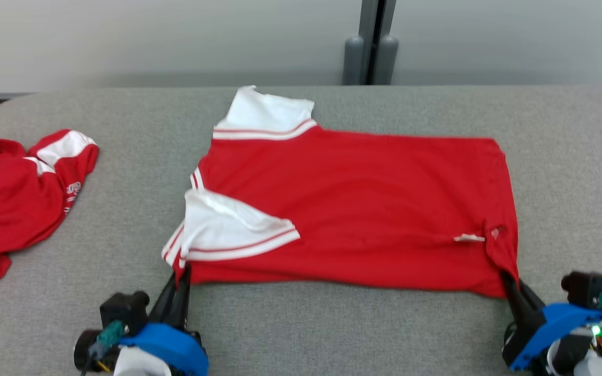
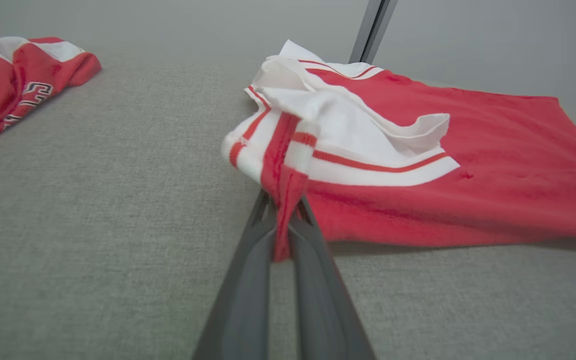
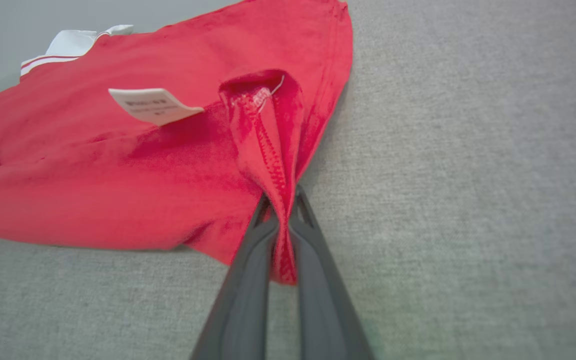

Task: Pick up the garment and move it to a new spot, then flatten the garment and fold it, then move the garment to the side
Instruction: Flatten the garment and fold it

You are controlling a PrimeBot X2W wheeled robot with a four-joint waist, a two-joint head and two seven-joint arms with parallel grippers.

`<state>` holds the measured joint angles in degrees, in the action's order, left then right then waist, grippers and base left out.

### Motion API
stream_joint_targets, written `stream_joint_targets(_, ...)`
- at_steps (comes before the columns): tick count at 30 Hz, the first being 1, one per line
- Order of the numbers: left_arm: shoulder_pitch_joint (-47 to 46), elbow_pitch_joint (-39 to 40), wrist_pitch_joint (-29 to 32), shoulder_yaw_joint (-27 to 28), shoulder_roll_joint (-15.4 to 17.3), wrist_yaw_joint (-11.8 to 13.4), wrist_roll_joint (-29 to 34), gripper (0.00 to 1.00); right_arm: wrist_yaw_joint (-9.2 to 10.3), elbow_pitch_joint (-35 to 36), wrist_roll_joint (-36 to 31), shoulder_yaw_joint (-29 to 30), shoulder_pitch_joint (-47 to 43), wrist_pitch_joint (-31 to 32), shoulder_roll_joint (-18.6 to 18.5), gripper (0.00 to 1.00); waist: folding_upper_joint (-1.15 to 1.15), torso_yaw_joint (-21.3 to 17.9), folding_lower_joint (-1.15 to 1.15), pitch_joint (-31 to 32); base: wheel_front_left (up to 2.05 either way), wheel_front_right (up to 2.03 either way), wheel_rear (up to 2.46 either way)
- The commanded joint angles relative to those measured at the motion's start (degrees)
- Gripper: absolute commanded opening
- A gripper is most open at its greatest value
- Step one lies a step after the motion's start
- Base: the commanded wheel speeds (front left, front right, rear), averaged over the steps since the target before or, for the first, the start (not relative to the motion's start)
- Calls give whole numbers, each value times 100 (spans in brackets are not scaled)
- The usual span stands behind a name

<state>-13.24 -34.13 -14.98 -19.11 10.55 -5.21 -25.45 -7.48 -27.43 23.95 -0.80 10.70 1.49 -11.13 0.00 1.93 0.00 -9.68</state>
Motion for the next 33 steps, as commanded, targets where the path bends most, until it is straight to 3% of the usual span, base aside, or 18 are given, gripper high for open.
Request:
stream_joint_targets(1, 245, 165, -28, 66, 0, 79, 46, 0, -3, 87, 50, 9, -234, -20, 15, 0, 0, -9, 0, 132, 0, 0, 0)
stream_joint_targets(10, 1493, 993, -29, 137, -7, 301, 75, 0, -3, 1027, 32, 198, -1490, 253, 108, 0, 0, 89, 0, 518, 0, 0, 0)
stream_joint_targets(18, 2005, 1343, 26, 75, 46, 428, 39, 0, -3, 1910, -128, 485, -2215, 728, 291, 0, 0, 89, 0, 532, 0, 0, 0)
stream_joint_targets(19, 2003, 1345, 25, 79, 56, 433, 56, 27, -3, 1957, -152, 506, -2243, 753, 308, 15, 0, 86, 0, 532, 0, 0, 0)
stream_joint_targets(20, 1996, 1346, 22, 91, 49, 459, 53, 99, -3, 1986, -169, 499, -2265, 800, 326, 69, 0, 83, 0, 530, 0, 0, 0)
stream_joint_targets(21, 1982, 1343, 20, 95, 36, 475, 43, 100, -3, 1999, -186, 505, -2279, 814, 352, 100, 0, 80, 0, 530, 0, 0, 0)
stream_joint_targets(33, 1601, 1888, -24, 389, 70, 696, 316, 100, -3, 2300, -519, 649, -1696, 243, 291, 100, 0, -74, 0, 623, 0, 0, 0)
